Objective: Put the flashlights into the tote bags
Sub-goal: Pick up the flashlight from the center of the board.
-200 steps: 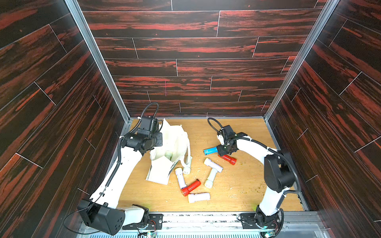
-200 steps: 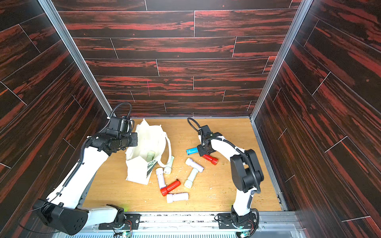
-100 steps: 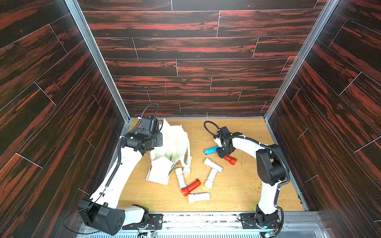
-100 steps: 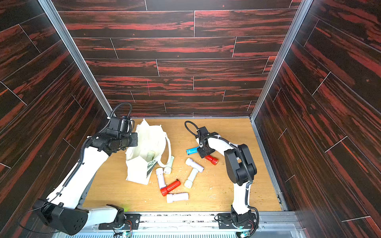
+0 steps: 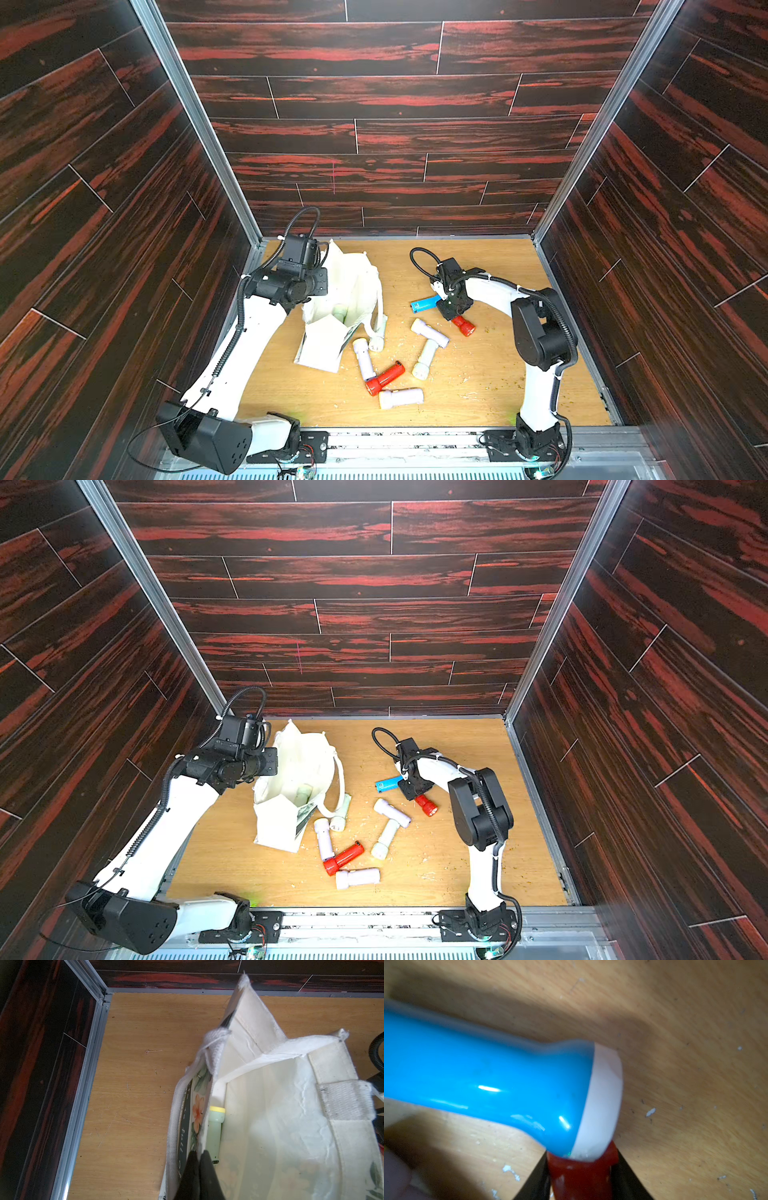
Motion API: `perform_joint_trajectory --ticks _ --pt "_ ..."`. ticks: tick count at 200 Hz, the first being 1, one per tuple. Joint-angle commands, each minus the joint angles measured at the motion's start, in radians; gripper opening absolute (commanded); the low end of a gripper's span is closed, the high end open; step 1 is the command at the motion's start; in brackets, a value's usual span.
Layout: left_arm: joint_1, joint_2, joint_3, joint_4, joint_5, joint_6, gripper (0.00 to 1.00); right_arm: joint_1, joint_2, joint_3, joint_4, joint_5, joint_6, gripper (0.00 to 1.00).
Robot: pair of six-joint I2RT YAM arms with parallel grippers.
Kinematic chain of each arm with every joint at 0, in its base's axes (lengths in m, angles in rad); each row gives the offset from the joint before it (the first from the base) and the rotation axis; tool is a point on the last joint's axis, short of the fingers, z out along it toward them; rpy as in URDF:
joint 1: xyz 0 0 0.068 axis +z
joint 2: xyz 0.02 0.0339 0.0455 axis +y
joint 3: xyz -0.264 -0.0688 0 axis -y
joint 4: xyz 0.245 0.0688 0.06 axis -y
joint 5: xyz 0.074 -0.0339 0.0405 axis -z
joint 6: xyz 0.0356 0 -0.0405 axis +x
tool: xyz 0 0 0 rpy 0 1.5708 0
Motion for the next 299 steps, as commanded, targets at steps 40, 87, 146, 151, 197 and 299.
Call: perform_joint_trajectory --ticks 40,87,146,151,197,299 --pt "-0.005 -0.003 0.005 -0.039 0.001 0.008 0.00 -0.003 0.032 0.018 -0.026 0.007 -0.006 0.36" --pt "-0.004 -0.012 0.007 -0.021 0.050 -0.006 0.00 -0.004 -0.068 -0.015 -0.022 0.052 0.081 0.20" --pt "-0.004 -0.026 -0.026 0.042 0.144 -0.024 0.00 -0.004 -0.328 -0.121 -0.009 0.104 0.305 0.00" --pt "-0.004 -0.029 -0.030 0.047 0.148 -0.027 0.00 -0.004 -0.357 -0.136 0.002 0.091 0.326 0.00" --pt "-0.003 -0.044 -0.060 0.085 0.198 -0.041 0.00 -0.004 -0.611 -0.242 0.091 0.022 0.515 0.00" --pt "0.023 -0.085 -0.116 0.187 0.371 -0.111 0.00 -0.002 -0.857 -0.340 0.318 -0.220 0.806 0.00"
